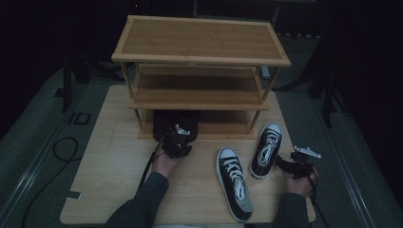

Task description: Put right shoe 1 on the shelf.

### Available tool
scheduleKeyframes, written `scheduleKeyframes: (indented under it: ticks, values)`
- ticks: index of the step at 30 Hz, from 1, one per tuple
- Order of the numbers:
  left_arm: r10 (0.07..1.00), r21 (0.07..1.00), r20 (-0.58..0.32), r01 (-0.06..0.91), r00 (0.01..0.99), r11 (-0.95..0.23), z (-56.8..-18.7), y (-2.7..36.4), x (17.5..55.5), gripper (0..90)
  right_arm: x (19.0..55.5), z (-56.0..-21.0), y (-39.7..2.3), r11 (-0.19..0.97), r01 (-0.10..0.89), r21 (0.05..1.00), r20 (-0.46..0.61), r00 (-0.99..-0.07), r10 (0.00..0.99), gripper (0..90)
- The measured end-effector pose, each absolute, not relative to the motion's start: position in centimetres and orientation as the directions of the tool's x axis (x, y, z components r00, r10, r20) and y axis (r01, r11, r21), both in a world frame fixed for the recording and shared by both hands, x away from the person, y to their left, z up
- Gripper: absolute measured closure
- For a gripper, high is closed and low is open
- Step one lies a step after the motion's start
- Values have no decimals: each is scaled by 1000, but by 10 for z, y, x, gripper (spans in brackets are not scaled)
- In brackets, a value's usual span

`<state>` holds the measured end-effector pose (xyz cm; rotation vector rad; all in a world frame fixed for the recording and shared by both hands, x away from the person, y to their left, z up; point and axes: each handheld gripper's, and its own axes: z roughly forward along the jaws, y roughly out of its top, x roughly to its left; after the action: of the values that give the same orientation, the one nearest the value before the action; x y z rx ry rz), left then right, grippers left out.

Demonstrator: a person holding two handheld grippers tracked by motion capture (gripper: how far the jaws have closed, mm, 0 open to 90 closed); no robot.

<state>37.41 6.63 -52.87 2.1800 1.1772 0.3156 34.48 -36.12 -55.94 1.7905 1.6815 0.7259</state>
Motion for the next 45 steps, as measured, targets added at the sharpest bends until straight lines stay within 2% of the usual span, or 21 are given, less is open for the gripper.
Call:
scheduleKeyframes:
  ticks: [11, 23, 45]
  values:
    - [797, 668, -29, 605, 604, -434, -528, 37, 378, 705, 345, -559, -361, -45, 687, 725, 4, 61, 998, 142]
    - [837, 704, 35, 581, 546, -408, -539, 12, 399, 894, 345, -559, -361, -46, 687, 725, 5, 61, 998, 142]
    - [874, 732, 28, 586, 485, -348, -546, -9, 427, 890, 345, -559, -361, -45, 687, 725, 4, 61, 998, 142]
